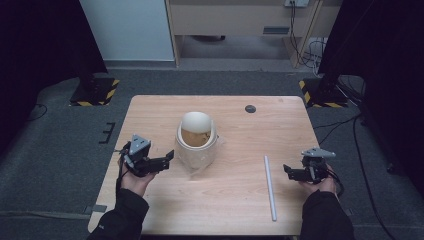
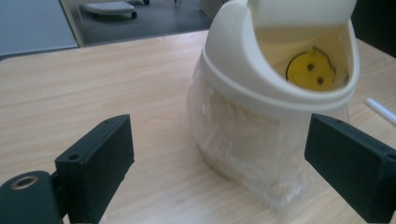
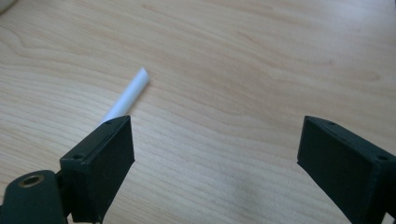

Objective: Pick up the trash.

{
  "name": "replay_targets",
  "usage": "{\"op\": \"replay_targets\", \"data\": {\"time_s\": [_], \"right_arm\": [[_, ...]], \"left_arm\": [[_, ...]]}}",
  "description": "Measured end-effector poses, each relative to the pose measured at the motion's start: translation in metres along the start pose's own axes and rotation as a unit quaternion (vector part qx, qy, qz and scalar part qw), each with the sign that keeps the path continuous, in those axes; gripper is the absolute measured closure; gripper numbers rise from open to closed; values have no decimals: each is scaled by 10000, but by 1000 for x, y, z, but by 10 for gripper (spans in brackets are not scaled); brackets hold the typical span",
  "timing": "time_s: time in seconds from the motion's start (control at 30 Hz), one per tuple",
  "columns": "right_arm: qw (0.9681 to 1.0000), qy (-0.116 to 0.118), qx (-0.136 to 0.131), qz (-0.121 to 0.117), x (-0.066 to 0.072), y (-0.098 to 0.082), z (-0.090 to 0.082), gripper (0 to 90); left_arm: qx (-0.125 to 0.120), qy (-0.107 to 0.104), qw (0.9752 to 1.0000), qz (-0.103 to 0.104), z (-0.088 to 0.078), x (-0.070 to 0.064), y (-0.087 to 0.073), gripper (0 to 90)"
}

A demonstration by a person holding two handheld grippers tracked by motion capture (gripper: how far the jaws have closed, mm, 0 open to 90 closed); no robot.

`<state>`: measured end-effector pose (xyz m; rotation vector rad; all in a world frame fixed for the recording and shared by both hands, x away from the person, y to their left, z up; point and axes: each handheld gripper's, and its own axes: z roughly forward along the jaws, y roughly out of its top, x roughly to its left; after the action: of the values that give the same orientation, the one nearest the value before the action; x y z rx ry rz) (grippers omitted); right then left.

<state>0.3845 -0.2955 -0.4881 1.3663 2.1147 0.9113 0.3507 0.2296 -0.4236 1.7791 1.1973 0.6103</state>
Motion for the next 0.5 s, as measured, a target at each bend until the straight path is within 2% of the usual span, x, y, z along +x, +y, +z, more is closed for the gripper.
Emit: {"op": "replay_targets", "data": {"time_s": [0.07, 0.17, 0.3, 0.43, 0.5], "right_arm": [[10000, 23, -64, -50, 2, 2, -2, 117], [9993, 173, -291, -130, 12, 13, -8, 133], [9986, 210, -433, -208, 19, 22, -15, 153], [9983, 253, -454, -262, 24, 28, -18, 166], [9983, 275, -415, -313, 28, 31, -19, 173]], "left_arm": [[19, 8, 10000, -11, -3, 1, -4, 75], [98, 58, 9999, -95, -13, 6, -20, 72], [174, 112, 9997, -89, -16, 7, -29, 66], [280, 149, 9994, -134, -15, 8, -40, 65], [315, 181, 9993, -93, -14, 8, -42, 65]]}}
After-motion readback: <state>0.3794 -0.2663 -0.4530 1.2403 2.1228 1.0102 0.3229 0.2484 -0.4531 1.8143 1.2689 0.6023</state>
